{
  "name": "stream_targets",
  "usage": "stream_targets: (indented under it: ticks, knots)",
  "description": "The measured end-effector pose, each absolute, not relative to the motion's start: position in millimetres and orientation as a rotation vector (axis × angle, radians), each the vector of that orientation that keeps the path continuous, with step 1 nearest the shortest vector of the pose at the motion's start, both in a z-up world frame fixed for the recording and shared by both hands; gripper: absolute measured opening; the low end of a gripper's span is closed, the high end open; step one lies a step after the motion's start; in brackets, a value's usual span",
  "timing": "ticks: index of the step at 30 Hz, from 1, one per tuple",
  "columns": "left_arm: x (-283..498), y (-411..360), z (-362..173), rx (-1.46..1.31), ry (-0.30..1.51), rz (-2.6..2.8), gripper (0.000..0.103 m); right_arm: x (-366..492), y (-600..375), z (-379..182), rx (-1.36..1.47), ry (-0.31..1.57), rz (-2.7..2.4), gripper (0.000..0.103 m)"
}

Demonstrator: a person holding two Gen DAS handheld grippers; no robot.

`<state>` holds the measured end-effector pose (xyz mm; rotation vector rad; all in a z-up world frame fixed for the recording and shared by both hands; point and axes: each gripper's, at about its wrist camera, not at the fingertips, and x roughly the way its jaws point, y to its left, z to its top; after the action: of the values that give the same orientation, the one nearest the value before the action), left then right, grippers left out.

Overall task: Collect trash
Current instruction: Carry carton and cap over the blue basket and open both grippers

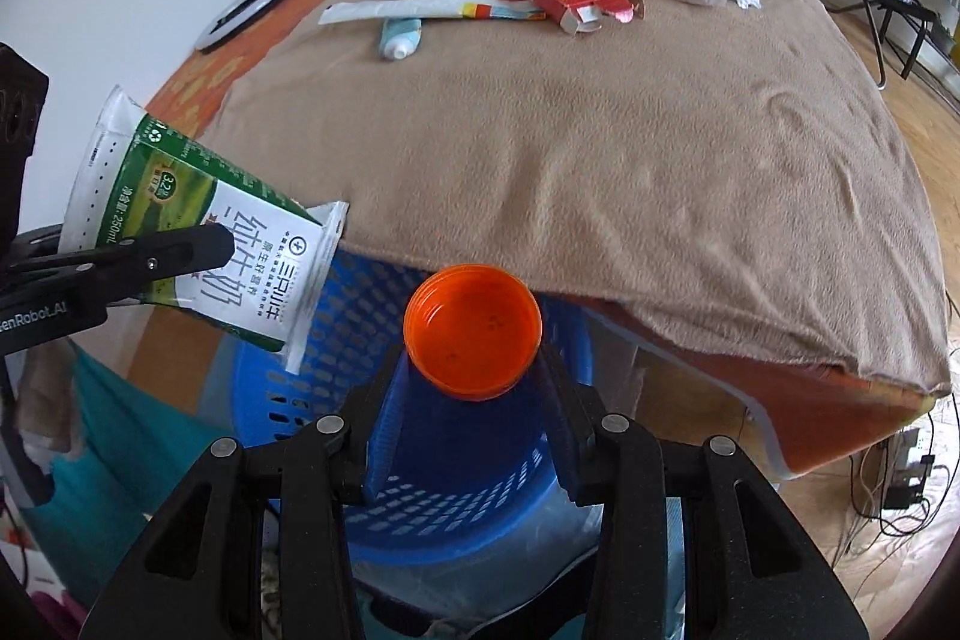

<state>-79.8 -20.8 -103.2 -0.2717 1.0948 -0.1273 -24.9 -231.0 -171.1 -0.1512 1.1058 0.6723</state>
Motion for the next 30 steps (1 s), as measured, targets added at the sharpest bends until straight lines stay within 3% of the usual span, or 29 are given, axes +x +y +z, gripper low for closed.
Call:
stream_targets:
  ticks: [27, 30]
  knots:
    - [-92, -24, -156, -0.243, 1.224, -0.084, 0.024, -48, -214, -205, -0.236, 1.142, 0.665, 0.041]
    - [-91, -22, -156, -0.242, 1.219, -0.074, 0.045, -46, -216, -205, -0.218, 1.148, 0.663, 0.041]
